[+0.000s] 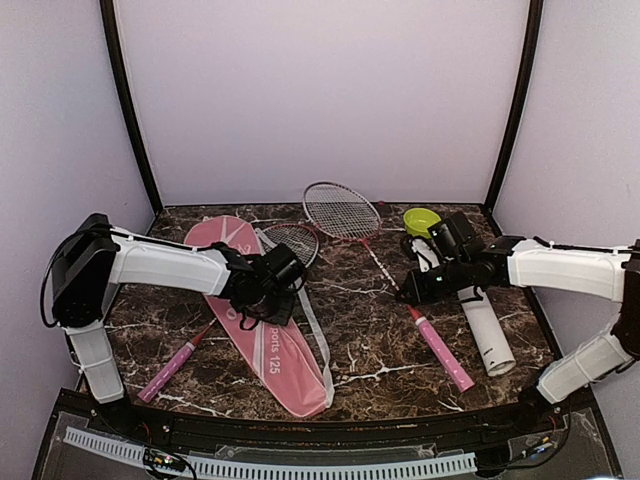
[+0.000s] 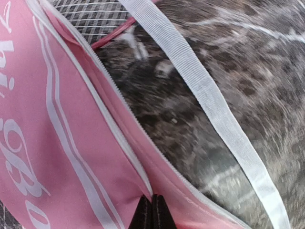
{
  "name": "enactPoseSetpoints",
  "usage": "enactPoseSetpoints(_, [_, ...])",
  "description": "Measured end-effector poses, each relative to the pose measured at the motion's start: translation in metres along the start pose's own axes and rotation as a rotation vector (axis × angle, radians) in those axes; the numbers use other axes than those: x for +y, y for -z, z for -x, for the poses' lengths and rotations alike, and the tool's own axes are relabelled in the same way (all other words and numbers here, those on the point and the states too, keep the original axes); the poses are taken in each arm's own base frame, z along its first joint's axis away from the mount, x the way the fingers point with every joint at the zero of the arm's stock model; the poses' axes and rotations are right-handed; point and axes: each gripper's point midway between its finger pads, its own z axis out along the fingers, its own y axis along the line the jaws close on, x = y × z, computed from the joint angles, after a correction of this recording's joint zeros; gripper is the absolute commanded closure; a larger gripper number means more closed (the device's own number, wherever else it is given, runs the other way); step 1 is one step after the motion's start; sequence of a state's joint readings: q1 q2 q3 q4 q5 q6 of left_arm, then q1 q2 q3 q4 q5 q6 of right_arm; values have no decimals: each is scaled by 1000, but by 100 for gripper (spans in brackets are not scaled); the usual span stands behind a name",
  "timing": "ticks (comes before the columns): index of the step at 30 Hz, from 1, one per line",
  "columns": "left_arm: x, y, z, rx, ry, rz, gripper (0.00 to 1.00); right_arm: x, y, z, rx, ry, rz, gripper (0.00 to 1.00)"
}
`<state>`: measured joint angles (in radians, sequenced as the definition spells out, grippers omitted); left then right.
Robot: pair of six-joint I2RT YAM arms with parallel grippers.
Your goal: Pack up the badminton gear
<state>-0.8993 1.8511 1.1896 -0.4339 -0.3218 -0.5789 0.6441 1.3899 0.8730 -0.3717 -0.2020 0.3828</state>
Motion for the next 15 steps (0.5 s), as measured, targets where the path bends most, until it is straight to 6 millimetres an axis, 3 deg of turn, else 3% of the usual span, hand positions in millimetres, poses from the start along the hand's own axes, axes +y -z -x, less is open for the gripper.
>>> enactPoseSetpoints(4, [-11, 28, -7, -67, -147, -86, 100, 14, 16, 0, -23, 13, 23, 100])
enactPoseSetpoints(12, [24, 56, 17, -181, -103, -107, 100, 41, 40, -18, -13, 72, 42, 100])
enactPoseSetpoints(15, [28, 63, 23, -203, -74, -109, 100, 47, 48, -31, 14, 86, 49, 100])
